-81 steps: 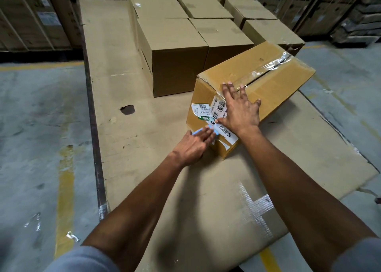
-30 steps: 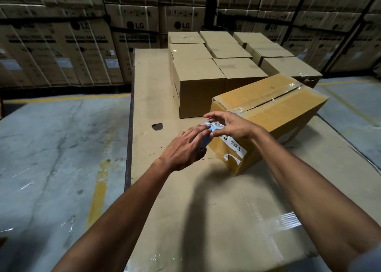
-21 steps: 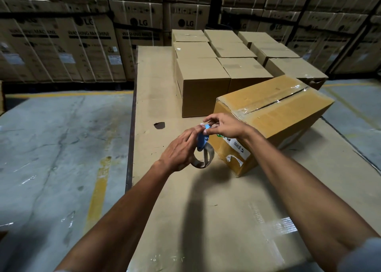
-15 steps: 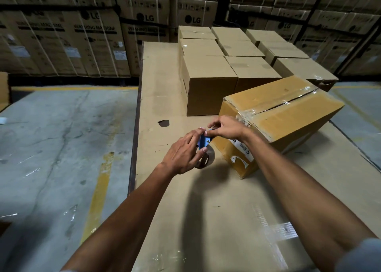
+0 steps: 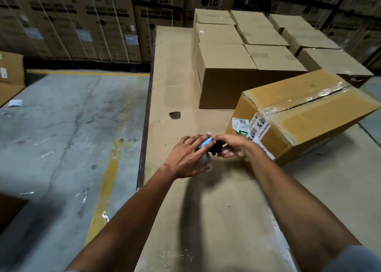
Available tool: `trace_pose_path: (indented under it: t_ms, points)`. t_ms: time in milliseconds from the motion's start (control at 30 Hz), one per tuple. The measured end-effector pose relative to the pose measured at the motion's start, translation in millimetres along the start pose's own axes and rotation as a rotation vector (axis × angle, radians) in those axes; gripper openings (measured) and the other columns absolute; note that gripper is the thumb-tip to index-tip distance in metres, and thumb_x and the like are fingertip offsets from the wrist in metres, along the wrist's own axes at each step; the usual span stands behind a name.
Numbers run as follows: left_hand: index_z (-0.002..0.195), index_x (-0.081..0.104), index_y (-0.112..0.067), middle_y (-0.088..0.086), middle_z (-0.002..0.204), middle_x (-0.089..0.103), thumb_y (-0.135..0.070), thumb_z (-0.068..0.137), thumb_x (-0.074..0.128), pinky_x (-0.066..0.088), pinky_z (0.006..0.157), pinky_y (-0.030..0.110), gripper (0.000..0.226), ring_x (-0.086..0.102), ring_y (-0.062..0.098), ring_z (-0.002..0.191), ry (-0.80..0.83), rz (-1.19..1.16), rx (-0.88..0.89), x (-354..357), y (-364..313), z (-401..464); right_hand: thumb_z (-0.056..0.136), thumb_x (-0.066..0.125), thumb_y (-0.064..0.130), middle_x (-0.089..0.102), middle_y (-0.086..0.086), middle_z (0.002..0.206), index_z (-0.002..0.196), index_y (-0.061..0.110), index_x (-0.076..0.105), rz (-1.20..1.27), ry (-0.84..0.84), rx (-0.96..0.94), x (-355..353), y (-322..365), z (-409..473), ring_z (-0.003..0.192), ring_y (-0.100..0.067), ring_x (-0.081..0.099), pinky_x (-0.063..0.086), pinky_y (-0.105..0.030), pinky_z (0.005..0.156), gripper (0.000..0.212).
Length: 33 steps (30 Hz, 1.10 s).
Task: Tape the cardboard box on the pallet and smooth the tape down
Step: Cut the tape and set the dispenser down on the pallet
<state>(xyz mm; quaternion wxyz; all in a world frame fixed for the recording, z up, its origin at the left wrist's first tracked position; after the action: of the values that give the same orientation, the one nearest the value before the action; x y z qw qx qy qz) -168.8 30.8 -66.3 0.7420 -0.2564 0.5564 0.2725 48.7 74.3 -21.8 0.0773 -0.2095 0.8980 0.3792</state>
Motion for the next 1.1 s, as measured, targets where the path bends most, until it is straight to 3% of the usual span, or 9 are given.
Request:
trace_pose_path:
  t_ms: [233, 367, 567, 633, 733, 833, 900, 1000, 1100]
  points:
    - [0.164, 0.03, -0.027, 0.008, 0.175, 0.029, -0.066, 0.088, 0.07, 0.046, 0.113, 0.052, 0.094, 0.045, 0.035, 0.15, 0.21, 0.038, -0.051, 37.7, 18.8, -15.8, 0.103, 0.058, 0.037, 0.07, -0.01, 0.095, 0.111, 0.013, 0.062, 0.141, 0.037, 0.123, 21.2, -31.5, 39.7, 0.068, -0.024, 0.067, 0.057, -0.034, 0.068, 0.026]
    - [0.159, 0.038, -0.028, 0.01, 0.169, 0.04, -0.057, 0.092, 0.072, 0.052, 0.105, 0.051, 0.08, 0.053, 0.036, 0.144, 0.262, 0.017, -0.087, 57.3, 27.3, -13.4, 0.104, 0.058, 0.041, 0.064, -0.022, 0.125, 0.132, 0.002, 0.056, 0.237, 0.084, 0.197, 28.2, -38.0, 65.1, 0.083, -0.029, 0.071, 0.058, -0.04, 0.079, 0.048]
    - [0.156, 0.045, -0.03, 0.008, 0.166, 0.044, -0.033, 0.094, 0.074, 0.056, 0.094, 0.046, 0.068, 0.061, 0.034, 0.132, 0.247, 0.015, -0.081, 78.2, 47.2, 4.1, 0.105, 0.056, 0.048, 0.053, -0.022, 0.138, 0.149, -0.001, 0.046, 0.289, 0.117, 0.245, 33.9, -43.2, 97.0, 0.09, -0.033, 0.072, 0.051, -0.046, 0.102, 0.067]
    - [0.157, 0.046, -0.033, 0.007, 0.165, 0.045, -0.026, 0.09, 0.077, 0.056, 0.093, 0.044, 0.074, 0.063, 0.033, 0.13, 0.261, 0.009, -0.076, 84.3, 55.5, 11.0, 0.107, 0.052, 0.05, 0.055, -0.024, 0.14, 0.148, 0.002, 0.046, 0.27, 0.087, 0.221, 33.3, -40.6, 102.7, 0.1, -0.039, 0.072, 0.053, -0.045, 0.097, 0.064]
    - [0.154, 0.052, -0.031, 0.008, 0.165, 0.046, -0.023, 0.089, 0.078, 0.056, 0.092, 0.043, 0.071, 0.064, 0.032, 0.127, 0.271, -0.014, -0.072, 86.2, 61.3, 22.3, 0.11, 0.045, 0.049, 0.067, -0.028, 0.118, 0.136, 0.005, 0.056, 0.178, -0.017, 0.153, 30.6, -33.8, 108.5, 0.086, -0.036, 0.074, 0.058, -0.037, 0.077, 0.052]
    - [0.152, 0.057, -0.028, 0.009, 0.162, 0.051, -0.031, 0.092, 0.077, 0.055, 0.089, 0.043, 0.063, 0.066, 0.033, 0.124, 0.246, -0.04, -0.074, 85.7, 65.7, 34.6, 0.108, 0.046, 0.045, 0.074, -0.022, 0.096, 0.105, 0.01, 0.065, 0.017, -0.145, 0.113, 24.7, -29.2, 116.5, 0.075, -0.033, 0.077, 0.059, -0.038, 0.073, 0.04]
    - [0.151, 0.058, -0.028, 0.009, 0.162, 0.051, -0.04, 0.097, 0.072, 0.053, 0.097, 0.044, 0.058, 0.064, 0.033, 0.129, 0.225, -0.024, -0.058, 82.4, 66.3, 40.9, 0.1, 0.052, 0.037, 0.069, -0.015, 0.079, 0.086, 0.013, 0.065, -0.105, -0.209, 0.082, 19.3, -25.1, 117.8, 0.06, -0.029, 0.071, 0.056, -0.037, 0.065, 0.031]
    - [0.151, 0.055, -0.027, 0.01, 0.163, 0.049, -0.045, 0.101, 0.062, 0.043, 0.114, 0.048, 0.054, 0.053, 0.033, 0.142, 0.134, 0.013, -0.032, 72.1, 60.8, 43.7, 0.093, 0.054, 0.018, 0.074, -0.017, 0.085, 0.088, 0.006, 0.073, -0.305, -0.274, 0.004, 13.2, -12.6, 102.9, 0.088, -0.038, 0.076, 0.063, -0.043, 0.086, 0.023]
    - [0.146, 0.057, -0.022, 0.008, 0.144, 0.061, -0.036, 0.095, 0.066, 0.042, 0.112, 0.049, 0.055, 0.055, 0.033, 0.138, 0.037, -0.027, -0.079, 56.8, 51.1, 48.3, 0.094, 0.056, 0.016, 0.079, -0.018, 0.107, 0.102, 0.007, 0.079, -0.347, -0.385, -0.085, 8.0, 0.6, 80.7, 0.113, -0.039, 0.069, 0.055, -0.035, 0.097, 0.026]
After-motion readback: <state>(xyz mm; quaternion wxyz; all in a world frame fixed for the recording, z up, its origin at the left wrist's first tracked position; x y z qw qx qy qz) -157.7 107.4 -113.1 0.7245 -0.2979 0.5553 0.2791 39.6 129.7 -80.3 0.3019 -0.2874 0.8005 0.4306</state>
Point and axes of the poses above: each hand's wrist, its own z-axis towards the middle knuckle, its own x-axis out of the palm, y = z × x, the point moved 1 cm from there along z, towards the middle knuckle
